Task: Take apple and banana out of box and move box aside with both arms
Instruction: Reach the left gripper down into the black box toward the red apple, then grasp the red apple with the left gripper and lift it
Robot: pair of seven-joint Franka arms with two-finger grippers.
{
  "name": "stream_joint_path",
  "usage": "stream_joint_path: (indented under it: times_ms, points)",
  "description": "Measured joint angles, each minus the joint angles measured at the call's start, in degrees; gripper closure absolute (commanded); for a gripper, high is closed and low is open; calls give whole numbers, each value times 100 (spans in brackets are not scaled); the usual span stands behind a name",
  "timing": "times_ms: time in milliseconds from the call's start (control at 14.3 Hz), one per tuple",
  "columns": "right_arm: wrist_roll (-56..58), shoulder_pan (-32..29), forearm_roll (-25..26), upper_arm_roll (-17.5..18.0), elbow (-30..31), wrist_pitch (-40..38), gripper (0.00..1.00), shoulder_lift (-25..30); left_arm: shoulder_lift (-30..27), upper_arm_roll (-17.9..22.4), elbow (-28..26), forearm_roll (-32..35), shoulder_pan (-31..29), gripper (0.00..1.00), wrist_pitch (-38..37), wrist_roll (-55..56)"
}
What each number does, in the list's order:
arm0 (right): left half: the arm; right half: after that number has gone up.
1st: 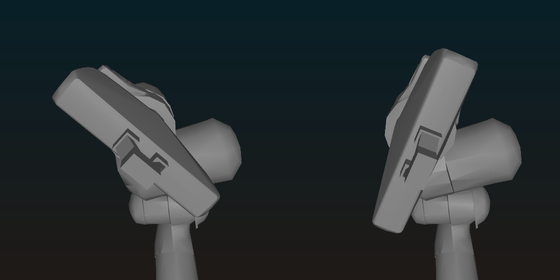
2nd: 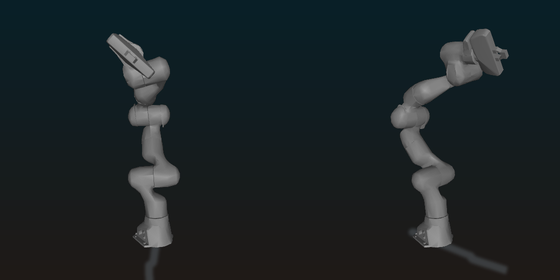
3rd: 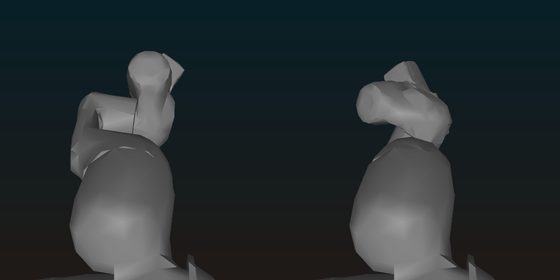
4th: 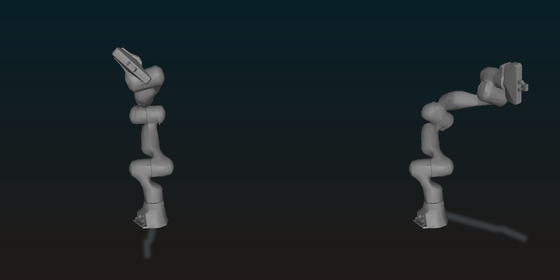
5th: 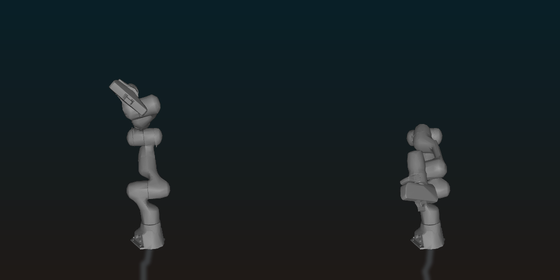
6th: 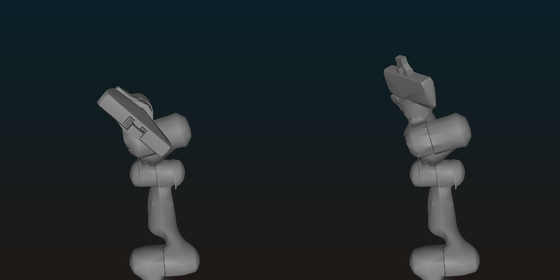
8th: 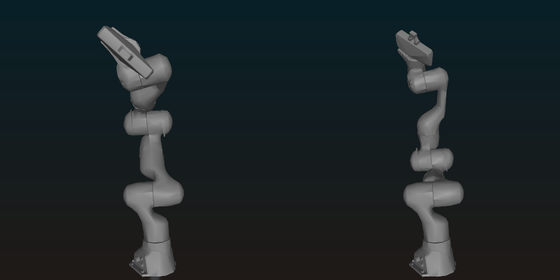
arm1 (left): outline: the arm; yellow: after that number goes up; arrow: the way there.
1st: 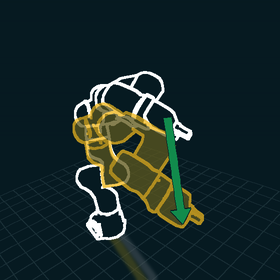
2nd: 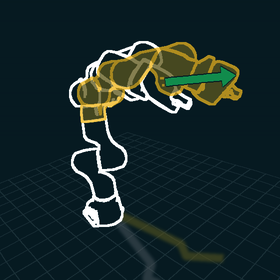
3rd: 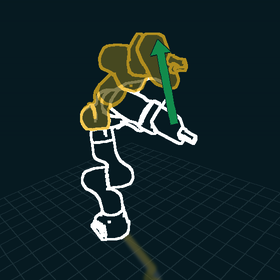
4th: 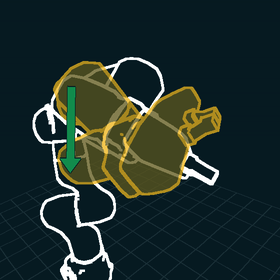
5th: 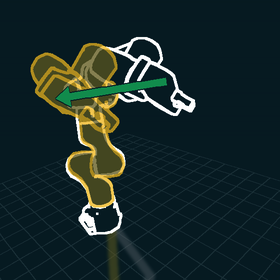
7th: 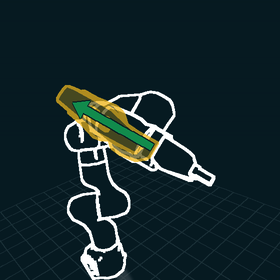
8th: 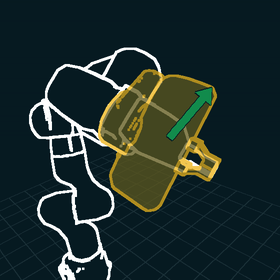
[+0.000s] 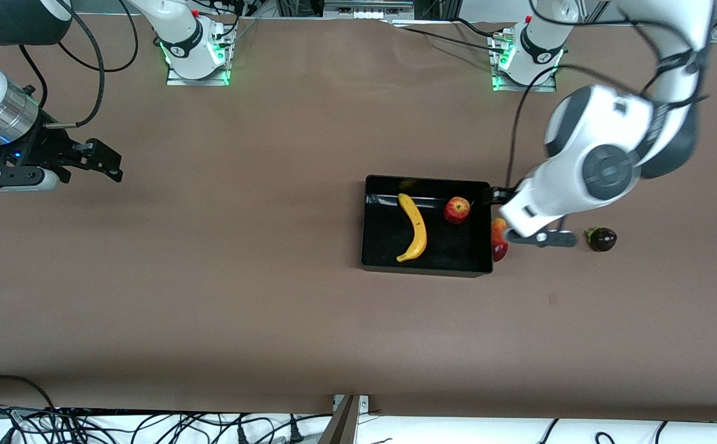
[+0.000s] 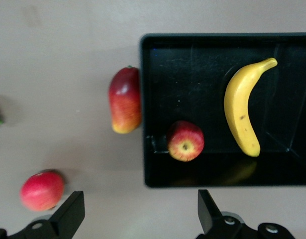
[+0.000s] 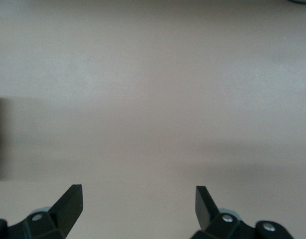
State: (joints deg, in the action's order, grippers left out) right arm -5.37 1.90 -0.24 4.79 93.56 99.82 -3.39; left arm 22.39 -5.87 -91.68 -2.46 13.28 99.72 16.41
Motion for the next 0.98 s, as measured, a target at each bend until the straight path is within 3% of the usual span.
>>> stream_joint_path:
  times_ms: [280, 420, 979]
  points:
    - [0, 0, 0, 0, 0, 1, 0, 0, 132, -6, -910, 0, 346, 0, 1331, 935]
    - [0, 0, 0, 0, 0, 1, 0, 0, 201, -6, -1219, 1, 485, 0, 1645, 1461]
    - [0, 0, 0, 0, 0, 2, 0, -1, 661, 22, -1695, 635, 763, 0, 2647, 2158]
